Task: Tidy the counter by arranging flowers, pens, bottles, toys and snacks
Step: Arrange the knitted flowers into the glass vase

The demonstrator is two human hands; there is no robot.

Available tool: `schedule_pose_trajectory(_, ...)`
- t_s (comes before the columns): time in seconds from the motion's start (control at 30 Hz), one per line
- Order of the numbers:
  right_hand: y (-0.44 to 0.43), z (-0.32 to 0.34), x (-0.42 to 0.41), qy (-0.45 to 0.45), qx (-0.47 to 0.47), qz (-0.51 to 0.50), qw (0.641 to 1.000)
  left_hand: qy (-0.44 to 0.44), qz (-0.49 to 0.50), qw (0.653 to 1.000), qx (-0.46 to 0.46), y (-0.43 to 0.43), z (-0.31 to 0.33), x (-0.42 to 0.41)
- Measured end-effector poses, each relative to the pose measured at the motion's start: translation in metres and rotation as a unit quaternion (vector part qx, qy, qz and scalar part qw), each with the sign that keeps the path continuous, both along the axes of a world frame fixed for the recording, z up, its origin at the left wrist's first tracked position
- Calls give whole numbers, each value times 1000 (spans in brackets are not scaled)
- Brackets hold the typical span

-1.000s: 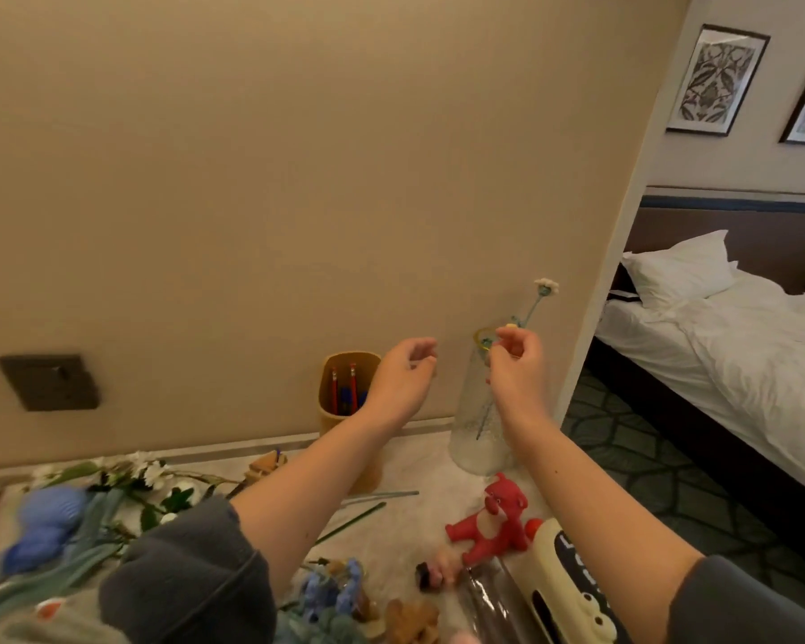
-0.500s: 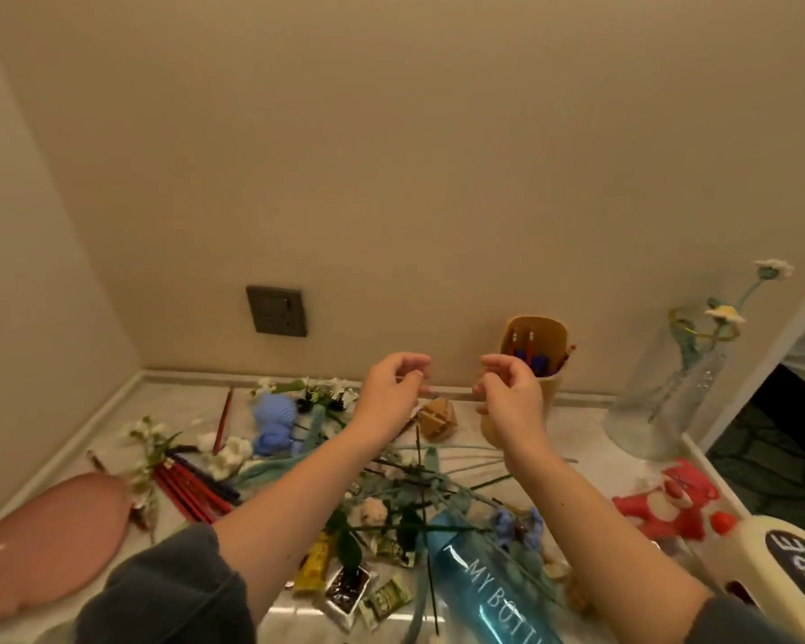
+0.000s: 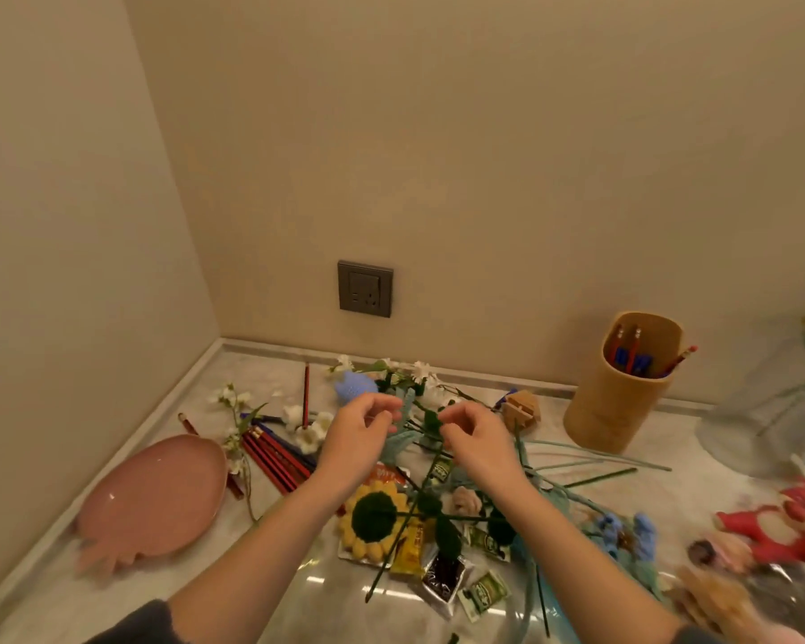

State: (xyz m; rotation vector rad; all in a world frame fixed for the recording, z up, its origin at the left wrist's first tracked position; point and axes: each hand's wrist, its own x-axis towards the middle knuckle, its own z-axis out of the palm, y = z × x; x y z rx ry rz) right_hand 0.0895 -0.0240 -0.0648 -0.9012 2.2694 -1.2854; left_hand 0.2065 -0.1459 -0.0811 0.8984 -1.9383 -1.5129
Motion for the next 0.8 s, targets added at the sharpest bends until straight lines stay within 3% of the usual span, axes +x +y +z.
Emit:
schedule_pose_trajectory(0.17, -1, -25, 2, 116, 197, 17, 974, -20, -34, 999, 21, 8, -27, 9)
schedule_pose_trajectory(0.27, -5, -36, 0, 105, 245, 22, 964, -23, -49, 998, 43, 10, -37, 4)
schedule_pose_trajectory(0.37, -10, -40, -4, 25, 206, 21, 978, -35, -71, 995, 62, 9, -42, -2)
schedule_pose_trajectory(0.5, -16, -32, -2, -116, 72, 26, 990, -47, -98, 992, 60, 1, -38, -16)
schedule_pose_trajectory(0.63, -23, -21, 5, -106, -1, 68, 992, -16, -98, 994, 51, -4, -21, -27)
schedule_pose_trajectory(0.7, -26, -18, 6, -73, -15, 96, 993, -5, -90, 995, 37, -7, -12, -29)
schedule_pose_trajectory(0.8, -29, -10, 2, -95, -23, 153, 983, 0, -67, 997, 32, -18, 1, -32)
